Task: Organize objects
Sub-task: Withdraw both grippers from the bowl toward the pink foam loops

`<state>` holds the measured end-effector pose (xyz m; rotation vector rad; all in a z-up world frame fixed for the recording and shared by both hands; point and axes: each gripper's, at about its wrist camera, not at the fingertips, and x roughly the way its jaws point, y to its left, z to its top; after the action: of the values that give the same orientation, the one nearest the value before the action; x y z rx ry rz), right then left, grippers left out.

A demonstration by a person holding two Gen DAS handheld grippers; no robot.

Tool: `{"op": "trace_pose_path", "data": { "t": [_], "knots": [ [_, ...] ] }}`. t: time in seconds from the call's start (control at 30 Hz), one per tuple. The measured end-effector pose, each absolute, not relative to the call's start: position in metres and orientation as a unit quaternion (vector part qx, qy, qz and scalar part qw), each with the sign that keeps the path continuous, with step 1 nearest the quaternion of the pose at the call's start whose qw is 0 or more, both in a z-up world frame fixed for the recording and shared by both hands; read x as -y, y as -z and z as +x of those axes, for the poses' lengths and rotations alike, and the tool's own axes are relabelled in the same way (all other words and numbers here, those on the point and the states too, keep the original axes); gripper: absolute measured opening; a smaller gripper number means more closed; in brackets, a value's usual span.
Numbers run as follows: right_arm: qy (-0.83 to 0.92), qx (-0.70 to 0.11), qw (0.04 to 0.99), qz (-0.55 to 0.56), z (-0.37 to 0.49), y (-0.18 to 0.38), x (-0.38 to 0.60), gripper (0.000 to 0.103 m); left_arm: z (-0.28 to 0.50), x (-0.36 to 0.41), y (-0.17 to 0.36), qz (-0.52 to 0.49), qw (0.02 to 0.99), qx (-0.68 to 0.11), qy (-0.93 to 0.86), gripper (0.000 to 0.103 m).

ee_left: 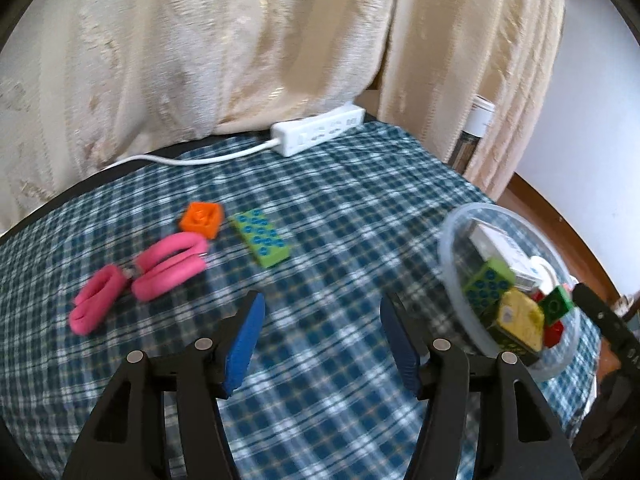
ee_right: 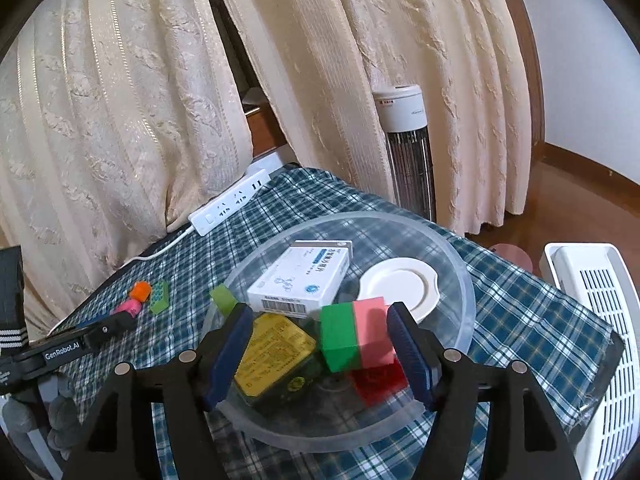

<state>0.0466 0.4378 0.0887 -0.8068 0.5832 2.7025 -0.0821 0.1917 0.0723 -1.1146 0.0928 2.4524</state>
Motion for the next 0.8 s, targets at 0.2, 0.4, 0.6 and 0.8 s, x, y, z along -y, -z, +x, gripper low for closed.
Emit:
{"op": "trace_pose_path", "data": {
  "t": [0.2,0.4,0.6,0.8],
  "knots": [
    [-0.936,-0.191,0.129,-0.268,0.043,-0.098,-0.421,0.075,-0.088,-0.161,-0.069,-0.404,0.186,-0.027,-0.895,0.062],
    [-0.939,-0.182,0.113,-0.268,0.036,-0.103,-0.403,0.076,-0.093,-0.135,-0.07,-0.405,0.159,-0.019,-0.9,0.062],
    [-0.943,-0.168,0.093,-0.272,0.028,-0.108,-0.385,0.076,-0.099,-0.115,-0.066,-0.411,0.134,-0.015,-0.902,0.062],
    [-0.946,-0.153,0.07,-0.277,0.018,-0.112,-0.365,0.076,-0.106,-0.095,-0.064,-0.413,0.115,-0.012,-0.903,0.062]
  ]
}}
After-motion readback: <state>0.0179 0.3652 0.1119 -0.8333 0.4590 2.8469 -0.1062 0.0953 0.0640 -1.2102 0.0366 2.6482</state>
